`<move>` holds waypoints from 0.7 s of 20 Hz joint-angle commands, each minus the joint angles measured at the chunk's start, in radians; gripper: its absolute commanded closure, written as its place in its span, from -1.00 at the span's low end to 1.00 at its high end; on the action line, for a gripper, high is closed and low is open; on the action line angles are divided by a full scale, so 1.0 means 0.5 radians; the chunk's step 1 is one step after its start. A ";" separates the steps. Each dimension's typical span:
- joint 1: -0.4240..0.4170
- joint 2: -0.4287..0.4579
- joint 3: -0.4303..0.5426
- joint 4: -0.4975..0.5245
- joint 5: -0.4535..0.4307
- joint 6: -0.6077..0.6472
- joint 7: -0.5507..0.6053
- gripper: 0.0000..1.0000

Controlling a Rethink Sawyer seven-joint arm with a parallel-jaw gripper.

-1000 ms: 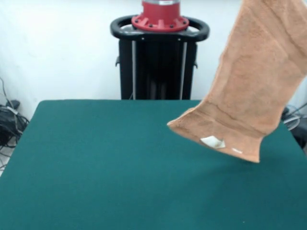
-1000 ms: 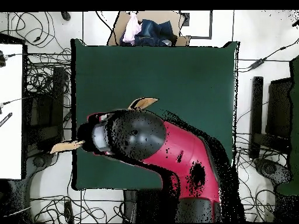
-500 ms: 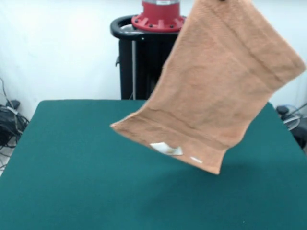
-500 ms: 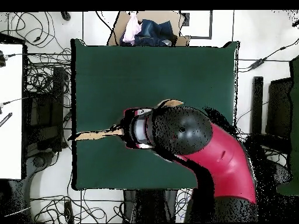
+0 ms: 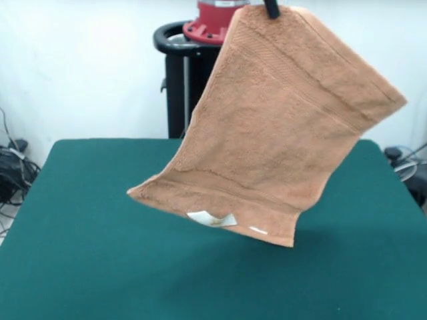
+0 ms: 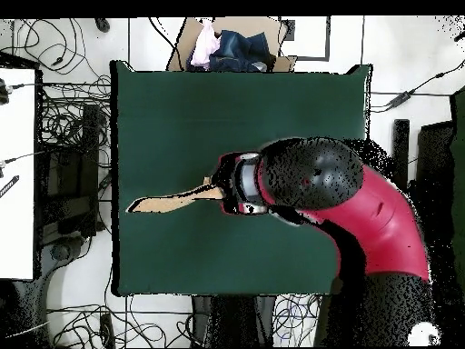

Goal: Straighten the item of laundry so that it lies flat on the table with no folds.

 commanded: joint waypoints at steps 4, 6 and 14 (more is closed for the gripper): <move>-0.075 0.350 0.373 -0.618 -0.157 0.511 -0.189 1.00; -0.080 0.426 0.393 -0.774 -0.187 0.617 -0.123 1.00; -0.047 0.620 0.422 -1.244 -0.264 0.926 0.094 1.00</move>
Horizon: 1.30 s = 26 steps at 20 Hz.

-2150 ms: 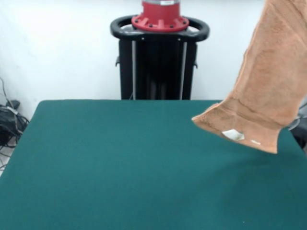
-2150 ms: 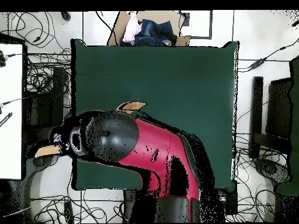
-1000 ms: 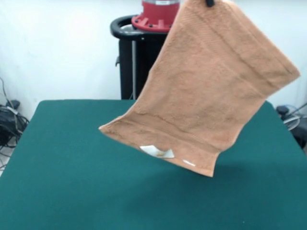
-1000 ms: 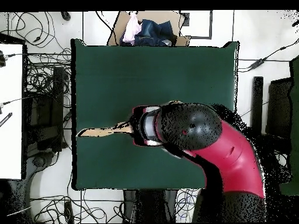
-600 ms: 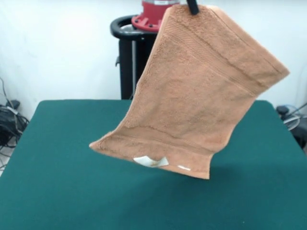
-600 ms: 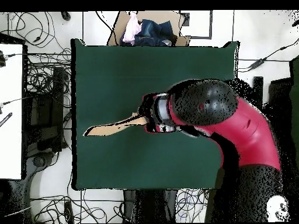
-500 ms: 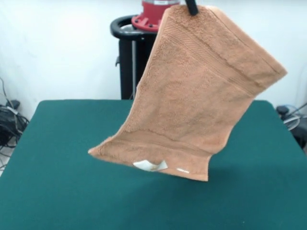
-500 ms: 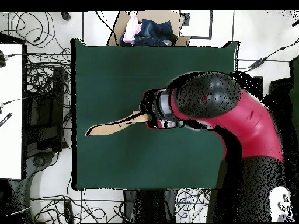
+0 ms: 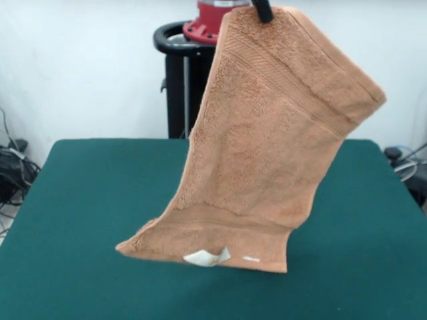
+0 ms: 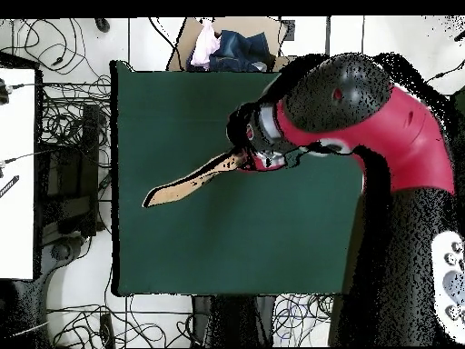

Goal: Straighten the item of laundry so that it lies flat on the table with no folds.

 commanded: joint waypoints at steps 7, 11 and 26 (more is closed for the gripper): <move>0.067 0.281 0.200 -0.670 -0.016 0.470 0.223 1.00; 0.091 0.320 0.184 -0.775 0.000 0.529 0.249 1.00; 0.111 0.003 0.069 0.107 0.031 -0.393 -0.090 1.00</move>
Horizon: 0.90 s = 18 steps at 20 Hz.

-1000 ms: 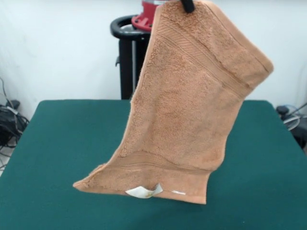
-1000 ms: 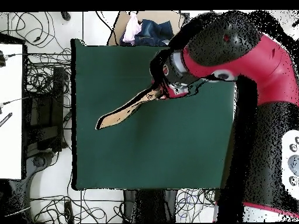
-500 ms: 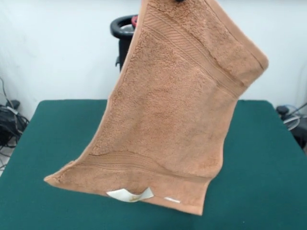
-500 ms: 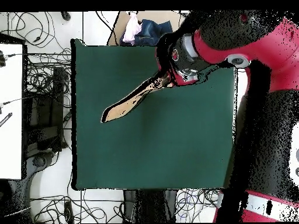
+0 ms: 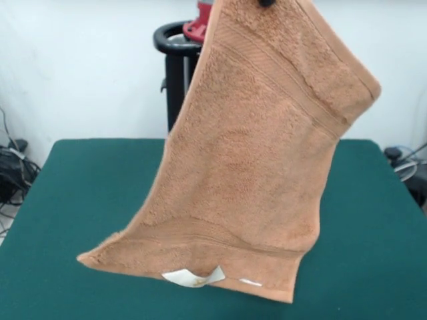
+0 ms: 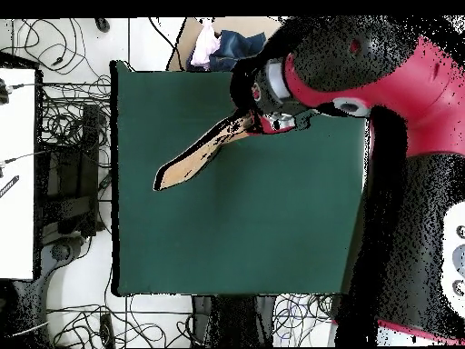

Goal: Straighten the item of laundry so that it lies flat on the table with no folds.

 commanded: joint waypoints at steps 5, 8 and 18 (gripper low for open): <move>0.066 -0.123 0.041 0.632 0.024 -0.599 -0.100 1.00; 0.051 -0.146 0.064 0.767 0.028 -0.803 -0.162 1.00; -0.033 -0.267 0.189 1.260 -0.002 -1.410 -0.365 1.00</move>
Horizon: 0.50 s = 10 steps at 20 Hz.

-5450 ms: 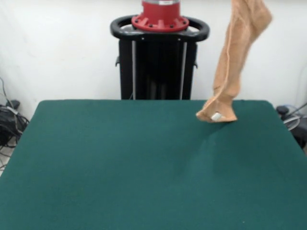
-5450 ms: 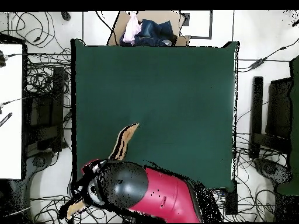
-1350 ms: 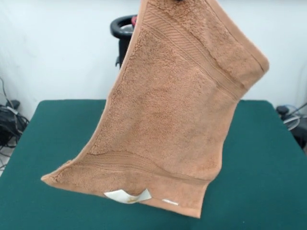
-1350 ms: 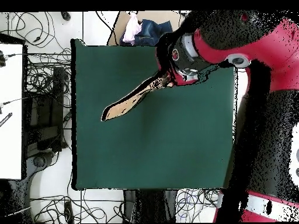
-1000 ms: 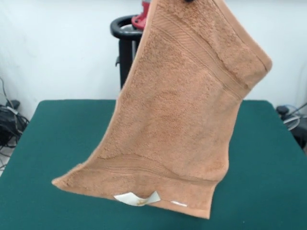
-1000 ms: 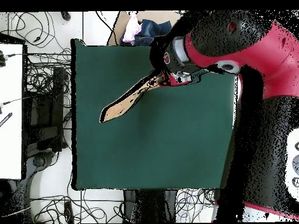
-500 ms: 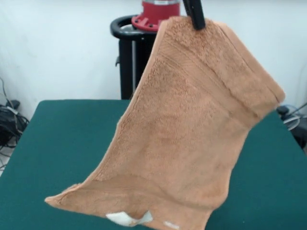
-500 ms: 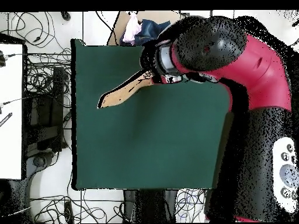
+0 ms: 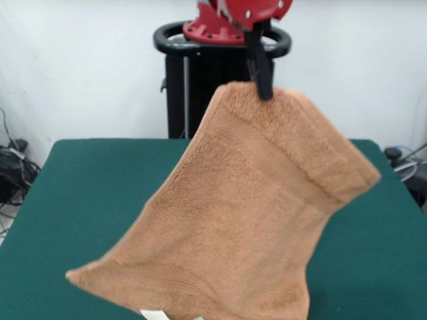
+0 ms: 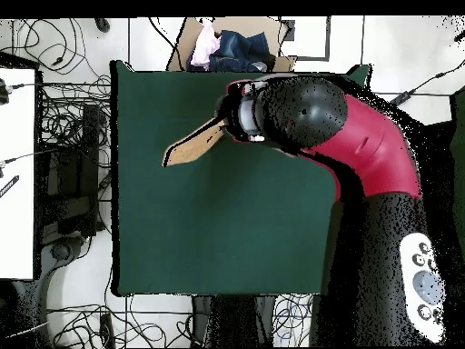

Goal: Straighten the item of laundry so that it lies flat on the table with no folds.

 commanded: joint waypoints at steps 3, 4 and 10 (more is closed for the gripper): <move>-0.088 -0.121 0.251 0.696 0.003 -0.360 -0.446 1.00; -0.111 -0.137 0.278 0.749 -0.005 -0.416 -0.466 1.00; -0.226 -0.161 0.435 0.967 -0.108 -0.639 -0.494 1.00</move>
